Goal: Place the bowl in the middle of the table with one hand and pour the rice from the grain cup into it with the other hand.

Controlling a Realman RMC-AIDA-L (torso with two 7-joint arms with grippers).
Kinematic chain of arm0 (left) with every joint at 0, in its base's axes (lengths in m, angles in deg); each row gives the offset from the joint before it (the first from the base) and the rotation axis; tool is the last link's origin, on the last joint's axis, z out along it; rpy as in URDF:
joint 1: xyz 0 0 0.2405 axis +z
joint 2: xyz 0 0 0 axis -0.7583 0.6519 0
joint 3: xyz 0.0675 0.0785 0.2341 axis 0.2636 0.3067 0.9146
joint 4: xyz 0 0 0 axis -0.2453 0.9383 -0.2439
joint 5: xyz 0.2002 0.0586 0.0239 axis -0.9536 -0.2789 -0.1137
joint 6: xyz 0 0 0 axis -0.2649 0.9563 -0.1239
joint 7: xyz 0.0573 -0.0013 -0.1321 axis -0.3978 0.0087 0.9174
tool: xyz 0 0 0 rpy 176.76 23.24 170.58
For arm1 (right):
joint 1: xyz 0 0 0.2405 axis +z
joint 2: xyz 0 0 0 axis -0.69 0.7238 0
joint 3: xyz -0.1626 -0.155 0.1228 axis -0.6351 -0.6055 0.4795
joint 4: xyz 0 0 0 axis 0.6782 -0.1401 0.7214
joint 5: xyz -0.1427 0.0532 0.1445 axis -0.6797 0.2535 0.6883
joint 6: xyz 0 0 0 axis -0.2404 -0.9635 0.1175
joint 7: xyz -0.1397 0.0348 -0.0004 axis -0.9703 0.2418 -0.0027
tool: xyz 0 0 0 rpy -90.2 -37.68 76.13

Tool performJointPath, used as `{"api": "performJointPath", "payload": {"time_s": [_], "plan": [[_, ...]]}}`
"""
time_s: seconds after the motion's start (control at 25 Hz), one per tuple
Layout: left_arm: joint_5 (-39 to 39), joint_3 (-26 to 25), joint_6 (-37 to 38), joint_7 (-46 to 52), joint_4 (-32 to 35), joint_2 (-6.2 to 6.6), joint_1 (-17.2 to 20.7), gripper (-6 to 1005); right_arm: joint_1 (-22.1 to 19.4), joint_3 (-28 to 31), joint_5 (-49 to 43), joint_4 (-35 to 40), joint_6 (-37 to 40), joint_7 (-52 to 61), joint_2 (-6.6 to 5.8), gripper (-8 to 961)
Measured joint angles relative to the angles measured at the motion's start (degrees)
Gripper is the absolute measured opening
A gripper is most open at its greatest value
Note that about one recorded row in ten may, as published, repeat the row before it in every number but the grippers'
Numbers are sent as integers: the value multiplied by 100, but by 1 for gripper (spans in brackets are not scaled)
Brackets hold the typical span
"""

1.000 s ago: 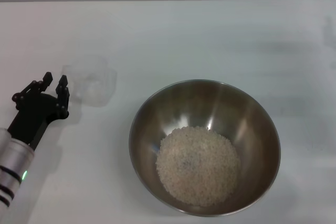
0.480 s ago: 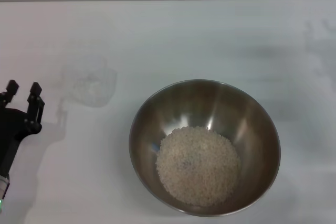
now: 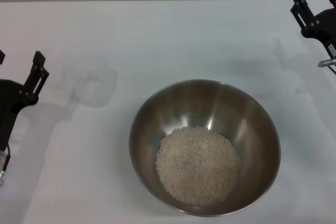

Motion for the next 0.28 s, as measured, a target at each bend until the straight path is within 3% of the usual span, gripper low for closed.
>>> {"api": "performJointPath", "payload": {"time_s": [0.12,0.28], "plan": [[9,-211,5,12,14,7,-283,802,-52,-26,-19,6,54,-14,4,618],[11,-372,-3,13,20,15,-424,832,-44,-27,11,39,76,-75,5,618]]}}
